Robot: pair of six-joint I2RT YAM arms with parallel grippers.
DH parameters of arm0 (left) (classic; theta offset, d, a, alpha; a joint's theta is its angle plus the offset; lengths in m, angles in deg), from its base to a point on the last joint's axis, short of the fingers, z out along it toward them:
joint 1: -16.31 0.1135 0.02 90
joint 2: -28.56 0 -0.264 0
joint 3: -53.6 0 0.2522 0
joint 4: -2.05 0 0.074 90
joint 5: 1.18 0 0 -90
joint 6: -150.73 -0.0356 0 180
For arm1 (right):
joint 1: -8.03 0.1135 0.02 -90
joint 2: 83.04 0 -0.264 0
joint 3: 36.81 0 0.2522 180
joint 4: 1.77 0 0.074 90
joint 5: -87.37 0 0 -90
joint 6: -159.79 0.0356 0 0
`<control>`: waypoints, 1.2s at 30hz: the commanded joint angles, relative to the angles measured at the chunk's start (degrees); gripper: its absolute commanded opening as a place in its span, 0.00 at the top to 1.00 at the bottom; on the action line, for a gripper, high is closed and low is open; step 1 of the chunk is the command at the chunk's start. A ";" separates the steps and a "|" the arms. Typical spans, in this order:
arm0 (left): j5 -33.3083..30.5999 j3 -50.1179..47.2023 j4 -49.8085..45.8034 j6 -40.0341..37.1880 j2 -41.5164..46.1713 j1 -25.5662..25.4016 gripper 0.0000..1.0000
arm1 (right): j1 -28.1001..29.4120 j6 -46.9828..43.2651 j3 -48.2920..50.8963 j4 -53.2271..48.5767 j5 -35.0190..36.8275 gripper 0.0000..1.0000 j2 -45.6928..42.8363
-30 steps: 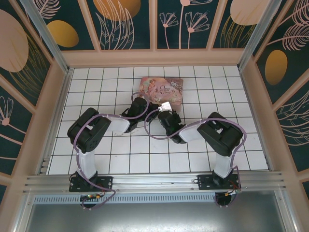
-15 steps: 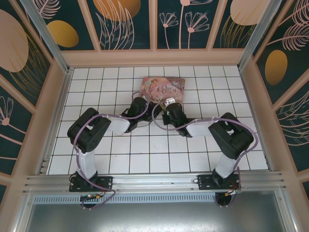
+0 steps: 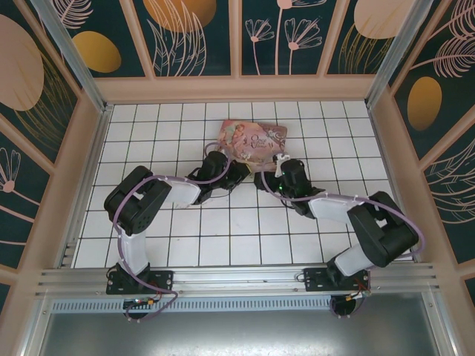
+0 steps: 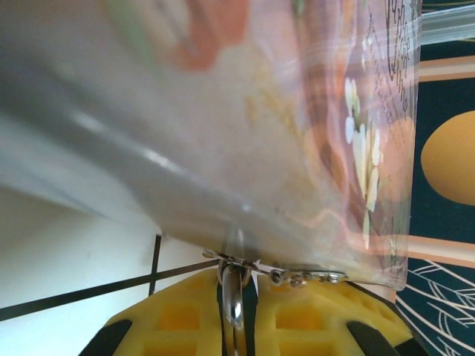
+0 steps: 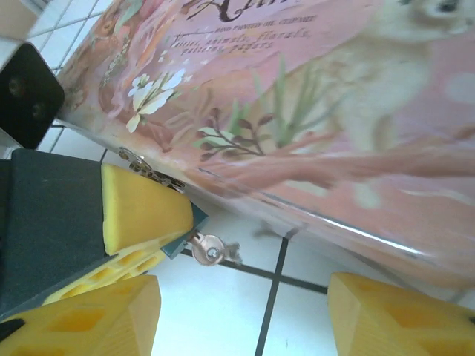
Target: Unlock a padlock with a key
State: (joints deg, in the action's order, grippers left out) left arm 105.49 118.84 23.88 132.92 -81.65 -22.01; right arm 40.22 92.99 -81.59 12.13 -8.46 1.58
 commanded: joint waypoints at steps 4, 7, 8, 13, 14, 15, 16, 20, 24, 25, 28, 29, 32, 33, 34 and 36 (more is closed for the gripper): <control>1.63 -0.67 -2.17 -1.42 -0.05 -0.39 1.00 | -0.23 12.75 3.61 7.76 -5.09 0.37 -1.83; 1.53 -0.60 -3.08 -2.65 0.08 -0.42 1.00 | -0.28 15.20 3.43 10.27 -5.64 0.36 -0.03; 1.53 -0.47 -3.52 -3.14 0.08 -0.35 1.00 | -0.28 15.67 3.27 11.02 -5.82 0.37 0.59; 1.18 -0.41 -6.19 -5.91 0.59 -0.43 1.00 | -0.47 18.66 0.88 13.48 -5.35 0.36 4.47; 1.09 -0.43 -6.54 -6.31 0.68 -0.40 1.00 | -1.33 19.24 0.43 14.09 -6.03 0.36 5.30; 1.00 -0.58 -6.88 -6.66 0.79 -0.35 1.00 | -2.44 19.73 0.04 14.93 -6.62 0.36 6.18; 1.00 -0.63 -7.10 -7.00 0.88 -0.38 0.99 | -2.77 20.20 -0.47 15.18 -6.95 0.36 7.03; 1.48 -0.57 -7.79 -7.83 0.66 -0.43 0.90 | -3.66 21.05 -1.96 16.38 -8.17 0.36 9.29; 1.44 -0.68 -8.28 -8.41 0.77 -0.35 0.79 | -4.45 21.36 -3.10 16.65 -8.60 0.36 10.19; 1.44 -0.66 -8.47 -8.61 0.93 -0.37 0.75 | -4.73 21.42 -3.42 16.62 -8.75 0.36 10.35; 1.14 -0.82 -8.96 -9.16 1.61 -0.36 0.66 | -5.67 21.60 -4.18 16.58 -9.19 0.36 11.16; 1.01 -1.03 -9.12 -9.25 1.98 -0.43 0.63 | -6.03 21.61 -4.54 16.57 -9.38 0.36 11.50; 0.58 -1.49 -9.70 -9.90 3.75 -0.40 0.54 | -7.27 21.51 -6.04 16.46 -10.21 0.36 12.91; 0.24 -1.81 -10.13 -10.24 4.78 -0.37 0.50 | -7.81 21.48 -6.68 16.38 -10.48 0.36 13.50; -0.17 -2.08 -10.63 -10.54 5.72 -0.37 0.46 | -8.41 21.47 -7.44 16.29 -10.92 0.37 14.24; -0.97 -2.60 -11.71 -11.02 7.80 -0.31 0.41 | -9.47 21.38 -9.00 16.04 -11.78 0.36 15.53</control>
State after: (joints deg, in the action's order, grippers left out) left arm 105.10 116.98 14.64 123.30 -77.67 -22.12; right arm 32.20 113.86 -87.71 25.85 -18.86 15.26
